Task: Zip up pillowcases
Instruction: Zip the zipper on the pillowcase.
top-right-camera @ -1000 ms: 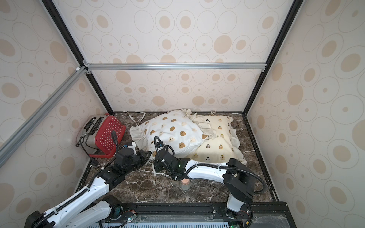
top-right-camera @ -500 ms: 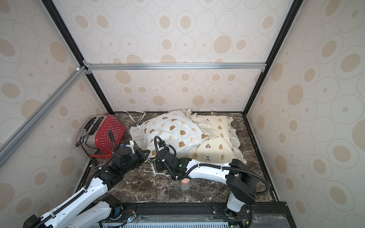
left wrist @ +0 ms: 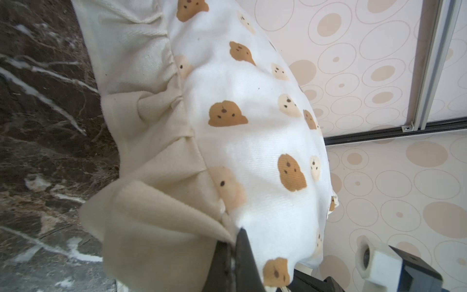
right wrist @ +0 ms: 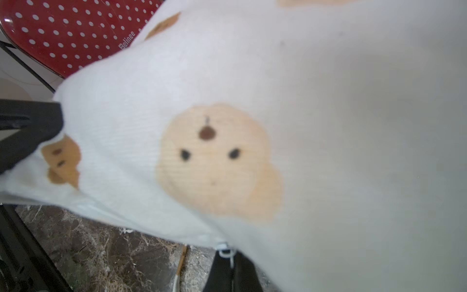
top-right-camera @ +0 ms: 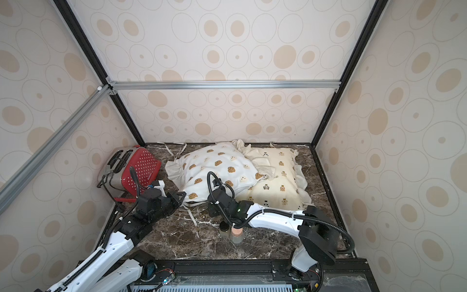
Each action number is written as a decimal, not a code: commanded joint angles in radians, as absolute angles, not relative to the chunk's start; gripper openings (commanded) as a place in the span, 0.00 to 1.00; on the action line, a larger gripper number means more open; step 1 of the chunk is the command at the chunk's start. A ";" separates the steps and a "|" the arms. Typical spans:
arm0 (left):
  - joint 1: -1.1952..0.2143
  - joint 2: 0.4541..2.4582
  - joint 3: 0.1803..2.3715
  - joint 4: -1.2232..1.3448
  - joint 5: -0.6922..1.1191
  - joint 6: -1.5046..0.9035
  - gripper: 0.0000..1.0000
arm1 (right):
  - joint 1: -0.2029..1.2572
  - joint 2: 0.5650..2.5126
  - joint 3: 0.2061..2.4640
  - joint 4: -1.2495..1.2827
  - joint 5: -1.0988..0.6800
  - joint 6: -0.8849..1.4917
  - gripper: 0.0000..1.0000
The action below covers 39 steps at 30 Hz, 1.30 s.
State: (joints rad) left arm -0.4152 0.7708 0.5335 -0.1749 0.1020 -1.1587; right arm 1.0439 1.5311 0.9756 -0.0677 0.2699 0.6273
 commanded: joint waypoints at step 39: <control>-0.115 0.789 0.647 -0.334 0.120 -0.988 0.00 | 0.638 1.300 0.870 -0.258 0.170 0.527 0.00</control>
